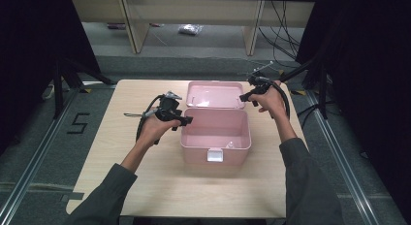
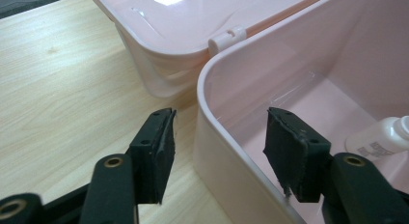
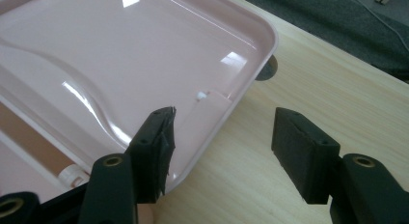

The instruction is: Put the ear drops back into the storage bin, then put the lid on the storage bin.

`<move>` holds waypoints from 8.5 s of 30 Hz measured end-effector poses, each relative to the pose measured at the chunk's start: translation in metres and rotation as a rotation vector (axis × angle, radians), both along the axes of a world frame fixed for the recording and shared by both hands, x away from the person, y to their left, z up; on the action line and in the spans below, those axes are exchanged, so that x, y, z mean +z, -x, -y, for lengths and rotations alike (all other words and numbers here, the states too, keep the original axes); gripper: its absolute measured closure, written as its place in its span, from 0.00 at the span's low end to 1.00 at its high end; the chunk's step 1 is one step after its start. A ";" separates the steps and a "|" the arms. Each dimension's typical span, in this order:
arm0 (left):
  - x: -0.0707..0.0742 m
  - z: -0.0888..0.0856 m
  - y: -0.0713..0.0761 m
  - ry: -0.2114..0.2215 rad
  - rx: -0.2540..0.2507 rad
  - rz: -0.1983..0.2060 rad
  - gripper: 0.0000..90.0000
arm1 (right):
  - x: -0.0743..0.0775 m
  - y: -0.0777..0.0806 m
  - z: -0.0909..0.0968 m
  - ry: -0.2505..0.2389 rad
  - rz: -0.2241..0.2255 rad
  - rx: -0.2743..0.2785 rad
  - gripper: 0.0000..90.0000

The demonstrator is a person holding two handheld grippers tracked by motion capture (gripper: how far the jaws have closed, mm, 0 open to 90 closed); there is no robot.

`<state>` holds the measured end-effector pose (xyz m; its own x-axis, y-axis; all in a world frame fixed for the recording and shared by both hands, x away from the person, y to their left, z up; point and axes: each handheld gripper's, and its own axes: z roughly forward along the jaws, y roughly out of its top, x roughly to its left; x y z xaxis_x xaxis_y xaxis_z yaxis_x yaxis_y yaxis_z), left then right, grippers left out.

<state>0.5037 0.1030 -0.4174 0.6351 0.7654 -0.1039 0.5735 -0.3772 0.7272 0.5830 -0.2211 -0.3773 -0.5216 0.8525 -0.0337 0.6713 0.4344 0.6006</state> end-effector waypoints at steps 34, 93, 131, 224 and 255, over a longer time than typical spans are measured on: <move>-0.003 0.012 -0.008 -0.055 -0.008 0.016 0.79 | -0.016 -0.039 -0.011 -0.035 0.034 -0.105 0.67; -0.004 0.011 -0.006 -0.052 -0.033 0.021 0.78 | -0.033 -0.051 -0.024 -0.001 0.039 -0.193 0.86; -0.003 0.012 -0.007 -0.048 -0.030 0.052 0.82 | -0.007 -0.034 -0.023 -0.024 0.140 -0.208 0.90; -0.005 0.011 -0.003 -0.021 -0.007 0.049 0.84 | 0.045 0.119 0.004 -0.114 0.582 0.014 0.92; 0.005 -0.020 0.021 0.121 -0.030 0.017 0.67 | 0.037 0.137 0.000 -0.144 0.580 0.054 0.98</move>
